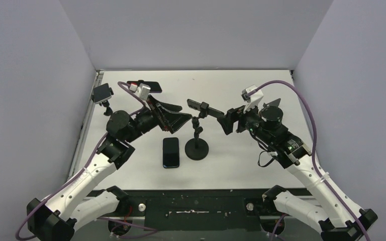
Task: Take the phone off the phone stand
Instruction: Adjust the phone at the phone stand.
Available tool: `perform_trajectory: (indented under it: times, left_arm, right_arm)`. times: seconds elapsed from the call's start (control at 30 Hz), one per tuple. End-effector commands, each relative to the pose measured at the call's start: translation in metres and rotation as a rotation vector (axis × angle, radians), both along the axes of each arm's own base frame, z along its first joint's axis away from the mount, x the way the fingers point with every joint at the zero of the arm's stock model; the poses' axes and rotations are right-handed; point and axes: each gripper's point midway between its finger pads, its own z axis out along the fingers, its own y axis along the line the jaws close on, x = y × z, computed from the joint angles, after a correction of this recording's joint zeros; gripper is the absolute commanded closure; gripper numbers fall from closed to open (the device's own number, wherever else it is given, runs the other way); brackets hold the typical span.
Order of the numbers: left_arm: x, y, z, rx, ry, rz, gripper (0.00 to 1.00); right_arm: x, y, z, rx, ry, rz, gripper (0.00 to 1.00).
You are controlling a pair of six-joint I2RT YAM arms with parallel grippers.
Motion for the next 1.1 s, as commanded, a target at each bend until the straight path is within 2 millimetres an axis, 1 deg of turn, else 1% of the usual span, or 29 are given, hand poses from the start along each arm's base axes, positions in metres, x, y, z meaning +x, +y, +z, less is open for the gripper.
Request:
perform_trajectory:
  times: [0.0,0.13,0.23,0.3,0.37,0.43,0.47,0.53,0.63,0.8,0.93,1.07]
  left_arm:
    - [0.000,-0.006,0.001,-0.061,0.207,-0.026,0.02]
    - [0.009,0.002,-0.010,-0.139,0.319,0.028,0.02]
    - [0.001,0.006,0.001,-0.268,0.279,-0.014,0.03]
    - [0.003,0.006,0.003,-0.284,0.271,-0.011,0.03]
    - [0.008,0.004,0.002,-0.251,0.281,0.007,0.03]
    - [0.012,-0.002,0.003,-0.224,0.298,-0.002,0.03]
    - [0.014,-0.005,-0.003,-0.204,0.323,-0.003,0.03]
    - [0.021,-0.010,-0.006,-0.167,0.356,0.005,0.03]
    - [0.030,-0.014,-0.018,-0.126,0.402,0.029,0.03]
    - [0.043,-0.022,-0.038,-0.070,0.492,0.054,0.03]
    - [0.052,-0.024,-0.044,-0.039,0.534,0.088,0.08]
    - [0.059,-0.025,-0.044,-0.027,0.552,0.116,0.13]
  right_arm:
    - [0.011,0.007,0.044,0.002,-0.155,0.031,0.21]
    - [0.018,0.010,0.039,-0.042,-0.158,0.041,0.24]
    - [0.018,0.014,0.036,-0.069,-0.163,0.073,0.29]
    - [0.018,0.016,0.034,-0.080,-0.165,0.093,0.33]
    - [0.018,0.019,0.032,-0.091,-0.165,0.112,0.37]
    - [0.019,0.021,0.028,-0.114,-0.170,0.128,0.43]
    - [0.019,0.022,0.026,-0.119,-0.172,0.130,0.45]
    - [0.020,0.023,0.024,-0.128,-0.181,0.128,0.49]
    - [0.022,0.023,0.016,-0.149,-0.185,0.120,0.55]
    - [0.023,0.025,0.005,-0.198,-0.200,0.111,0.60]
    - [0.023,0.029,-0.004,-0.259,-0.216,0.107,0.62]
    - [0.020,0.036,-0.013,-0.320,-0.233,0.109,0.63]
